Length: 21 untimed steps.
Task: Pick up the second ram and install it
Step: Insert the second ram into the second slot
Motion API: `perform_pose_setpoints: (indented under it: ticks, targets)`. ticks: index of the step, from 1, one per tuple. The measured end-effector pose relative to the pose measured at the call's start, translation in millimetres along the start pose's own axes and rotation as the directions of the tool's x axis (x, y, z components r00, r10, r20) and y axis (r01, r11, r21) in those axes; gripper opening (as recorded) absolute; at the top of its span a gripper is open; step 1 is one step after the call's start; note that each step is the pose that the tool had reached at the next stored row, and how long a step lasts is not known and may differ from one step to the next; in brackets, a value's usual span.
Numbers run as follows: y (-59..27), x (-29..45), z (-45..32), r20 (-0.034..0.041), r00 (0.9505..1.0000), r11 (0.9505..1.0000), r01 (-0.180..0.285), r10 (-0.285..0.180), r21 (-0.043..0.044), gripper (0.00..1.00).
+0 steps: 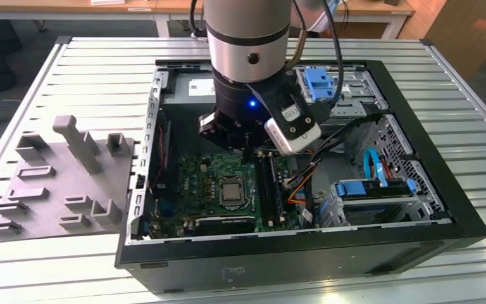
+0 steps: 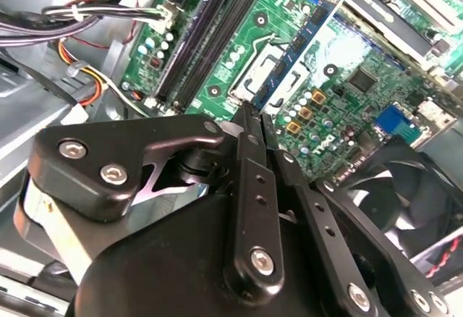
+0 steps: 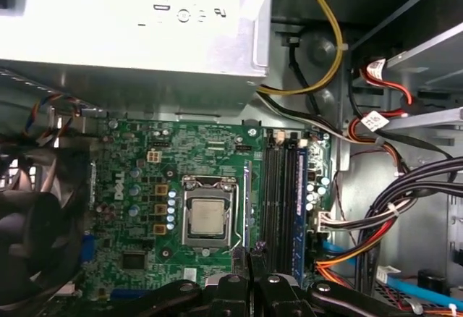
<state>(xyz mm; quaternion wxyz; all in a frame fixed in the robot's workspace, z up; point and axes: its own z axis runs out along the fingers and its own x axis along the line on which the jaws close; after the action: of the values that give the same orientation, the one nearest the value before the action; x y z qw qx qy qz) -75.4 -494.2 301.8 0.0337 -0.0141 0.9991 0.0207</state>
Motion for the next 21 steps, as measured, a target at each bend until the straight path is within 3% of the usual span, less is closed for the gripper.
perform_pose_setpoints:
  ticks: [6,11,17,21]
  targets:
    - [-0.3,-6.7,2.0,0.0007,0.9998,0.9998,-0.019,0.019,0.0012,0.13]
    - [-0.7,-10.5,10.9,0.0016,0.9992,0.9992,-0.039,0.039,0.0015,0.13]
    - [-1.5,-24.4,20.2,0.0018,0.999,0.999,-0.046,0.046,0.0015,0.13]
    - [-1.9,-25.9,27.6,0.002,0.9988,0.9988,-0.048,0.048,0.0003,0.13]
